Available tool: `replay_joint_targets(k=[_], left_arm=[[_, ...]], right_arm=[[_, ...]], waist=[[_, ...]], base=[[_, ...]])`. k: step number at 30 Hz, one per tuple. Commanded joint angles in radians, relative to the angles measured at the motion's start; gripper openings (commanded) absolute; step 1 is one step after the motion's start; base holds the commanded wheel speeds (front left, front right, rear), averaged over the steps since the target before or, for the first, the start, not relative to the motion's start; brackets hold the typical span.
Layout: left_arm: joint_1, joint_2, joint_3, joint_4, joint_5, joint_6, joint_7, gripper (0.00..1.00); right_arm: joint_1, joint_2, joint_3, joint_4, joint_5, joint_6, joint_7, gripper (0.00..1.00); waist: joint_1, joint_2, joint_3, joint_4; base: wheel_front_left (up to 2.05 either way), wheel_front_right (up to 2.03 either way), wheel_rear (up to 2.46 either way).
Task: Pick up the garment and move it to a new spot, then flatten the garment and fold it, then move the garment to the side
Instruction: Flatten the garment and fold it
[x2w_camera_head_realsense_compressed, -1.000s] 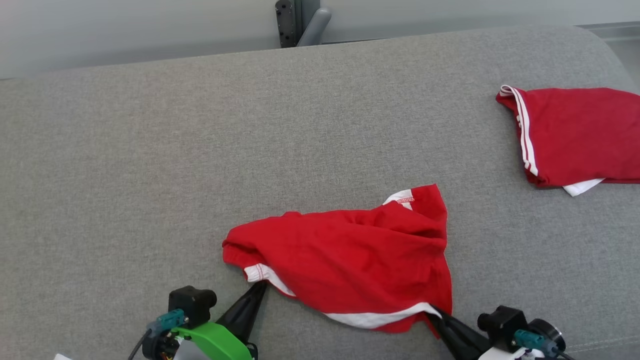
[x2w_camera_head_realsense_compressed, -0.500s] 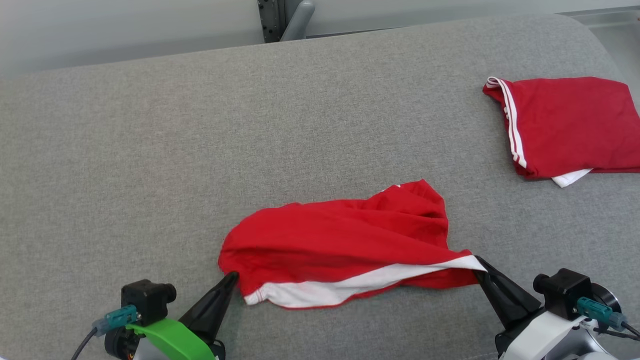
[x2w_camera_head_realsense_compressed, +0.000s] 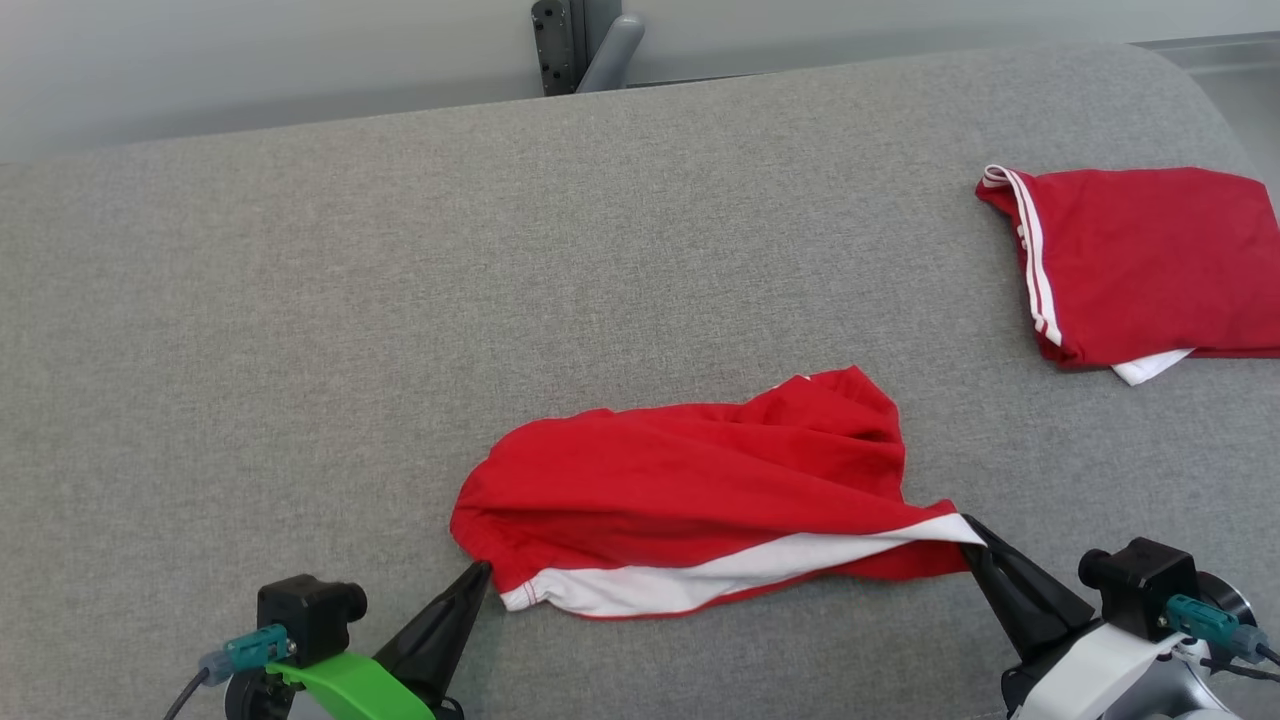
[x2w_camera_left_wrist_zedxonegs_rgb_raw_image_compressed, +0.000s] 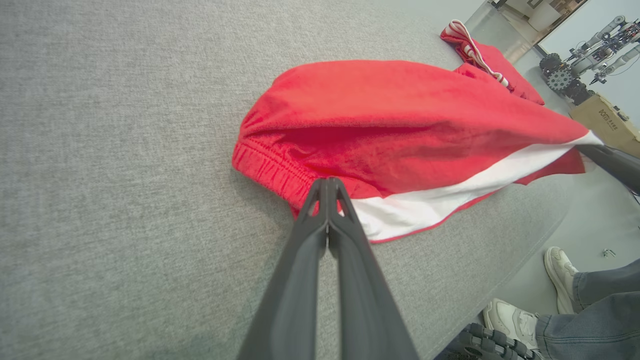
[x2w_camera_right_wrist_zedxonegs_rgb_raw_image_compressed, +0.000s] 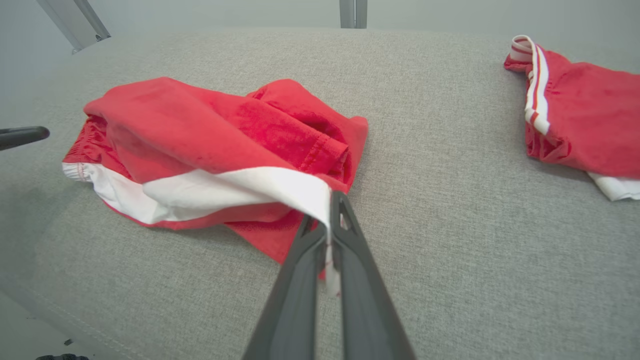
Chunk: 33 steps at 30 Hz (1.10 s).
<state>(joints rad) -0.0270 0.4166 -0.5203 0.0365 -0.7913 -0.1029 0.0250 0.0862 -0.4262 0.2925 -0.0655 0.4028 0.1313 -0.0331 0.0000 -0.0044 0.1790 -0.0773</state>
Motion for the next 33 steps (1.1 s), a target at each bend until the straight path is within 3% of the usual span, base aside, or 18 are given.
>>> replay_joint_targets(k=[1, 4, 5, 6, 7, 14, 20, 22, 28, 33], left_arm=[[0.006, -0.003, 0.000, -0.001, 0.000, 0.004, 0.001, 0.00], [0.007, -0.005, 0.001, 0.010, 0.007, 0.016, -0.004, 0.02], [0.009, -0.006, -0.001, 0.015, 0.019, 0.022, -0.010, 0.40], [0.013, -0.005, -0.006, 0.023, 0.031, 0.026, -0.016, 1.00], [0.018, -0.003, -0.012, 0.030, 0.040, 0.033, -0.025, 1.00], [0.073, -0.040, -0.013, 0.072, 0.096, 0.034, -0.195, 1.00], [0.121, -0.072, 0.027, 0.084, 0.174, 0.055, -0.285, 1.00], [0.127, -0.107, 0.087, 0.066, 0.194, 0.063, -0.291, 1.00], [0.186, -0.204, 0.281, 0.039, 0.309, 0.023, -0.290, 1.00], [0.216, -0.283, 0.379, 0.053, 0.400, -0.009, -0.290, 1.00]], right_arm=[[-0.002, -0.006, -0.005, -0.004, 0.004, -0.001, 0.002, 0.00], [-0.011, -0.012, -0.015, 0.012, -0.001, -0.001, 0.001, 0.00], [-0.013, -0.008, -0.017, 0.021, -0.006, -0.001, -0.003, 0.00], [-0.014, -0.003, -0.017, 0.031, -0.011, -0.001, -0.008, 0.43], [-0.012, 0.003, -0.016, 0.048, -0.010, -0.001, -0.009, 1.00], [0.020, 0.036, -0.031, 0.130, -0.030, -0.001, -0.053, 1.00], [0.097, 0.100, -0.111, 0.112, -0.077, -0.001, -0.144, 1.00], [0.115, 0.129, -0.137, 0.105, -0.097, -0.001, -0.175, 1.00], [0.097, 0.220, -0.182, 0.108, -0.161, -0.001, -0.232, 1.00], [0.074, 0.301, -0.259, 0.046, -0.242, -0.001, -0.232, 1.00]], waist=[[0.0000, 0.0044, -0.001, 0.001], [0.0000, 0.0044, -0.001, 0.004], [0.0000, 0.0044, -0.001, 0.004], [0.0000, 0.0044, -0.001, 0.004], [0.0000, 0.0044, -0.002, 0.005], [0.0000, 0.0044, -0.028, 0.011], [0.0000, 0.0044, -0.054, 0.026], [0.0000, 0.0044, -0.054, 0.030], [0.0000, 0.0044, -0.079, 0.032], [0.0000, 0.0044, -0.108, 0.043]], base=[[0.00, 0.00, 0.00], [0.00, 0.00, 0.00], [0.00, 0.00, 0.00], [0.00, 0.00, 0.00], [0.00, 0.00, 0.00], [0.00, 0.00, 0.00], [0.00, 0.00, 0.00], [0.00, 0.00, 0.00], [0.00, 0.00, 0.00], [0.00, 0.00, 0.00]])
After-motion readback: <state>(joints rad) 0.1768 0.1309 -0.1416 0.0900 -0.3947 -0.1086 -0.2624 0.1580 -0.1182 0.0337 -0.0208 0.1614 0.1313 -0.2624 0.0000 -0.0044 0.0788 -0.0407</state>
